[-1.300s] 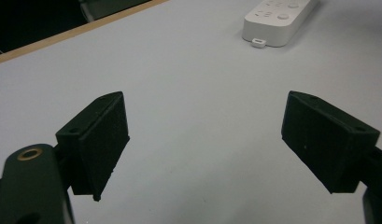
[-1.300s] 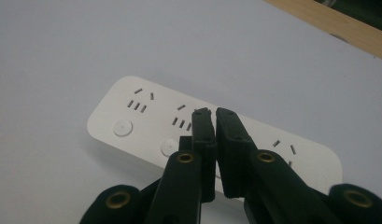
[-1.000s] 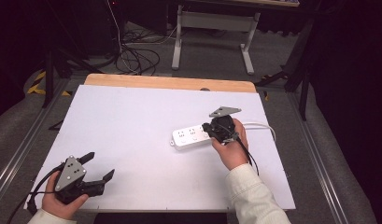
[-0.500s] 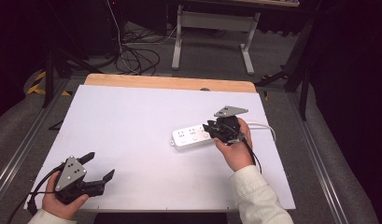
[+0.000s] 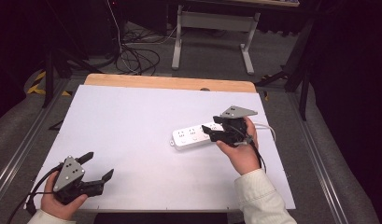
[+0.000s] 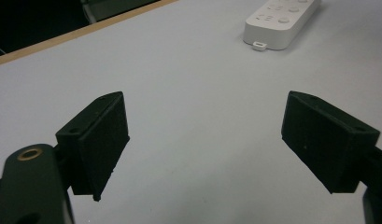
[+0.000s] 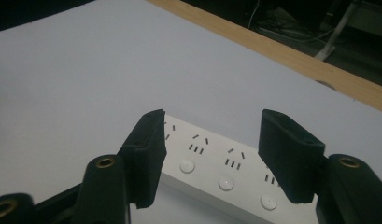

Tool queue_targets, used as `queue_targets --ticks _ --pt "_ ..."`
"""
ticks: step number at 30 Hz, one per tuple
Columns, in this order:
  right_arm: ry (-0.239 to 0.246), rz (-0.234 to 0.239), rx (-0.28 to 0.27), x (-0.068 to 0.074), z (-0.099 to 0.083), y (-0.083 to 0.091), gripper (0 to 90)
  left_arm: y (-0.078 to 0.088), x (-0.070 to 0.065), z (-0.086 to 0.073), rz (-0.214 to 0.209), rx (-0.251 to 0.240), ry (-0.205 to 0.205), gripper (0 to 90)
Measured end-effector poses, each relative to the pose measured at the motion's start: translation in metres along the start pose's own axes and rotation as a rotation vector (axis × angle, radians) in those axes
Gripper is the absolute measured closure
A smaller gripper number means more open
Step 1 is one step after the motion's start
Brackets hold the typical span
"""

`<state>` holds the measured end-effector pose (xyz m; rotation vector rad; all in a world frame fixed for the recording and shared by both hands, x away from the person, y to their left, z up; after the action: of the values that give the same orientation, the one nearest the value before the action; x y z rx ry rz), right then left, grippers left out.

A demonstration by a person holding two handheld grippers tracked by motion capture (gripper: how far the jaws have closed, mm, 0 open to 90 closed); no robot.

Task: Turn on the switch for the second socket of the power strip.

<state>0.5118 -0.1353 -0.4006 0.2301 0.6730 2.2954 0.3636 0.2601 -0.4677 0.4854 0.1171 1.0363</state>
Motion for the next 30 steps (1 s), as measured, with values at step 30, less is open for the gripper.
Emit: queue_targets --ticks 30 --pt "0.026 0.147 -0.142 0.029 -0.058 0.053 18.4 0.007 -0.006 0.001 -0.024 -0.013 0.026 15.0"
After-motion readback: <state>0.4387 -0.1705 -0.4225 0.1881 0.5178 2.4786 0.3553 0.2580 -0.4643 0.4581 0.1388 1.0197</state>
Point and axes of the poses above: each handheld gripper's, and its own axes: y roughly backward along the jaws, z roughly out of its top, x roughly to its left, the point moved 4 cm from there along -y, roughly forward along the jaws, and after that the axes turned 2 degrees about z, right-handed, at the moved point
